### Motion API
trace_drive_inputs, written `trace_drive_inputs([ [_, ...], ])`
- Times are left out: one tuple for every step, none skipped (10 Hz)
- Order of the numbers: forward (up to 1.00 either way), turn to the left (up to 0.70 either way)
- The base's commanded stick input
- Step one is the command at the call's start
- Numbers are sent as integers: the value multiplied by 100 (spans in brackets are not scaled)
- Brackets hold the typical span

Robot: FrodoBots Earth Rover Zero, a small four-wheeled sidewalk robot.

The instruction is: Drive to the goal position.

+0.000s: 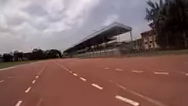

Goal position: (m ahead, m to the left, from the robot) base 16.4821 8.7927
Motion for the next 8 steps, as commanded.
trace_drive_inputs([
  [20,0],
  [20,0],
  [20,0],
  [20,0],
  [20,0],
  [20,0],
  [20,0],
  [20,0],
])
